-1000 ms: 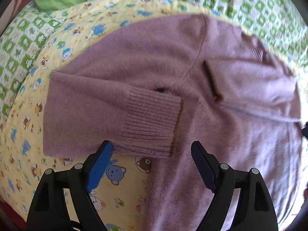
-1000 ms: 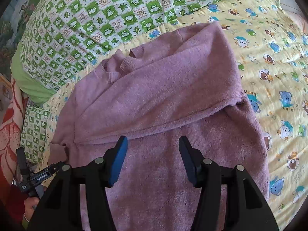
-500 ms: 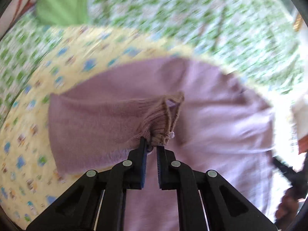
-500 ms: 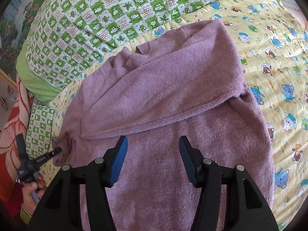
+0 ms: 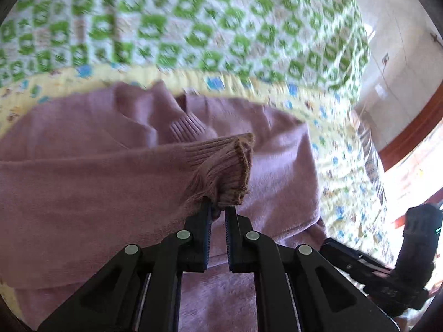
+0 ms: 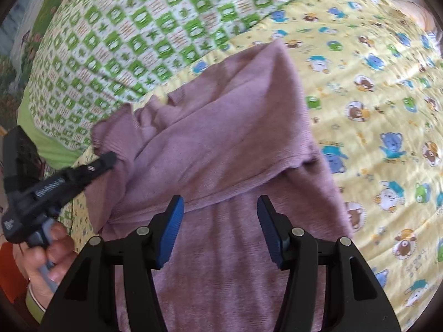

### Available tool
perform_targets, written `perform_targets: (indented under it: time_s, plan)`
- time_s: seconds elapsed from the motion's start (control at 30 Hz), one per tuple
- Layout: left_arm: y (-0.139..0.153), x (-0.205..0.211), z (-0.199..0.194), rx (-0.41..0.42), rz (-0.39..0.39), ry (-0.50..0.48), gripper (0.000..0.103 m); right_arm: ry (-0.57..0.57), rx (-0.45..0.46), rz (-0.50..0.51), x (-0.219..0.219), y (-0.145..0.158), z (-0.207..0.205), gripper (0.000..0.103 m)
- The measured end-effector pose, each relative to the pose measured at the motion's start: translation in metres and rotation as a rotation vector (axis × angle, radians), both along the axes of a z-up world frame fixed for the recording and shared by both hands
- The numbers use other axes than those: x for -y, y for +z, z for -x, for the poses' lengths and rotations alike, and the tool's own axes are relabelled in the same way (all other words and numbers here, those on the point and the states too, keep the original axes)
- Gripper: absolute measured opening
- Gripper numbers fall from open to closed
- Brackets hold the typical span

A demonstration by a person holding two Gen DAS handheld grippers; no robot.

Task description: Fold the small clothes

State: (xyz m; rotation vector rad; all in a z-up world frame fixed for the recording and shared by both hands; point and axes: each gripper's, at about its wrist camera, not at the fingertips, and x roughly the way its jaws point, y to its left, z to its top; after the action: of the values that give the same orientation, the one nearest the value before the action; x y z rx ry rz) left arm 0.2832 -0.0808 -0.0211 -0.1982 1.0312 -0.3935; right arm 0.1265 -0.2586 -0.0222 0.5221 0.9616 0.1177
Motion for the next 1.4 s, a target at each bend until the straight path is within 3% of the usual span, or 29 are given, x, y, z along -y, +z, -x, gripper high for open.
perform_targets:
  time_s: [0.1, 0.2, 0.23, 0.3, 0.37, 0.53, 0.7, 0.83, 0.9, 0.93, 1.03, 1.1, 1.2, 1.3, 1.4]
  plan:
    - [-0.033, 0.013, -0.009, -0.084, -0.051, -0.019, 0.011, -0.02, -0.005, -0.007, 0.011, -0.003, -0.001, 0.056]
    - [-0.042, -0.003, 0.004, -0.121, -0.036, 0.004, 0.018, -0.014, -0.008, -0.015, 0.012, -0.005, -0.008, 0.056]
    - [-0.042, -0.011, 0.008, -0.122, -0.025, 0.013, 0.022, -0.006, -0.007, -0.02, 0.01, -0.006, -0.01, 0.056]
    - [-0.035, -0.031, 0.022, -0.113, -0.018, 0.042, 0.041, 0.018, 0.0, -0.03, 0.003, -0.007, -0.018, 0.056]
    - [-0.028, -0.053, 0.036, -0.086, -0.036, 0.081, 0.047, 0.048, 0.003, -0.039, -0.008, -0.008, -0.026, 0.056]
    - [-0.023, -0.118, 0.065, -0.053, -0.189, 0.205, 0.065, 0.116, 0.024, -0.033, -0.037, -0.011, -0.051, 0.056]
    - [-0.047, -0.172, 0.08, -0.101, -0.381, 0.316, 0.065, 0.111, -0.029, -0.026, -0.049, -0.03, -0.086, 0.056]
    - [-0.059, -0.203, 0.076, -0.123, -0.429, 0.443, 0.065, 0.137, -0.053, -0.022, -0.061, -0.044, -0.106, 0.056]
    - [-0.062, -0.212, 0.069, -0.124, -0.43, 0.486, 0.067, 0.159, -0.049, -0.023, -0.068, -0.047, -0.111, 0.036]
    - [-0.062, -0.214, 0.065, -0.122, -0.433, 0.502, 0.067, 0.177, -0.049, -0.024, -0.072, -0.045, -0.113, 0.006]
    - [-0.058, -0.216, 0.055, -0.102, -0.449, 0.529, 0.067, 0.196, 0.034, -0.066, -0.072, -0.014, -0.109, 0.005]
    - [-0.054, -0.216, 0.045, -0.097, -0.447, 0.551, 0.066, 0.174, 0.134, -0.116, -0.058, 0.024, -0.098, 0.005]
    - [-0.051, -0.227, 0.04, -0.108, -0.407, 0.596, 0.066, 0.106, 0.228, -0.084, -0.021, 0.061, -0.077, 0.005]
    - [-0.055, -0.235, 0.031, -0.136, -0.35, 0.621, 0.065, 0.034, 0.152, -0.008, 0.014, 0.043, -0.071, 0.005]
    - [-0.06, -0.239, 0.029, -0.152, -0.34, 0.639, 0.065, -0.03, 0.047, -0.031, 0.039, 0.006, -0.068, 0.005]
